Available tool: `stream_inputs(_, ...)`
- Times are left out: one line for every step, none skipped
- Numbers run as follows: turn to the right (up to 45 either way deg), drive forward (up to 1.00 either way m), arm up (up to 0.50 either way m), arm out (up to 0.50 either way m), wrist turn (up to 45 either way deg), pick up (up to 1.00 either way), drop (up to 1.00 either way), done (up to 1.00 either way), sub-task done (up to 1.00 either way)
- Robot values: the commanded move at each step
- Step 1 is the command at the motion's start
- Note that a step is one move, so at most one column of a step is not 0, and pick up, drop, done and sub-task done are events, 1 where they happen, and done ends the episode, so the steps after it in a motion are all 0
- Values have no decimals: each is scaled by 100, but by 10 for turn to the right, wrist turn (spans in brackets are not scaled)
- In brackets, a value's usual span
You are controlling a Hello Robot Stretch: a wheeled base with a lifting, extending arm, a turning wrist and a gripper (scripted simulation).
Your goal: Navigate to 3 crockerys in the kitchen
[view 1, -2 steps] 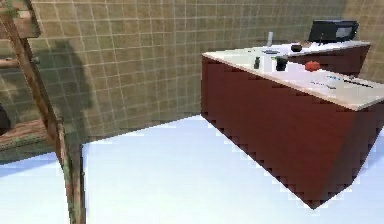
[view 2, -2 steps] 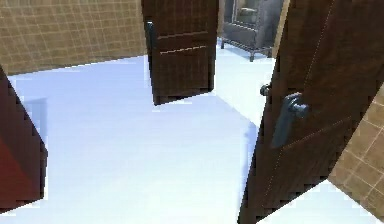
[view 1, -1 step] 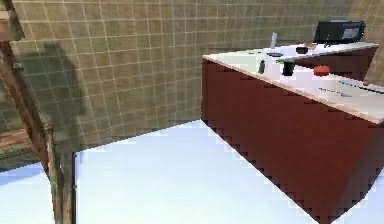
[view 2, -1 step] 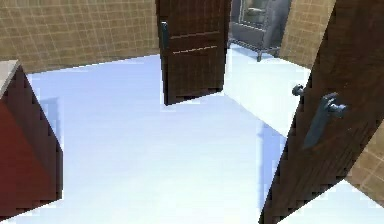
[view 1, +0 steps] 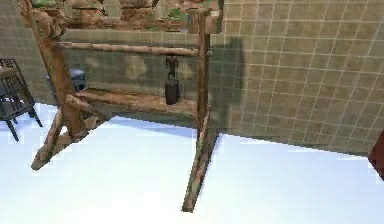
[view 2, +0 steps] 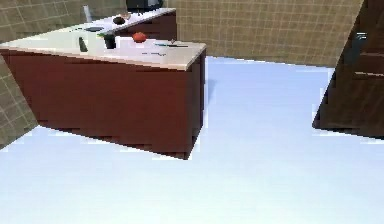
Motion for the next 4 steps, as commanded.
stream_inputs(-450,0,0,0,0,0,0,0,0)
stream_inputs(-240,0,0,0,0,0,0,0,0)
stream_inputs(0,20,0,0,0,0,0,0,0)
stream_inputs(0,100,0,0,0,0,0,0,0)
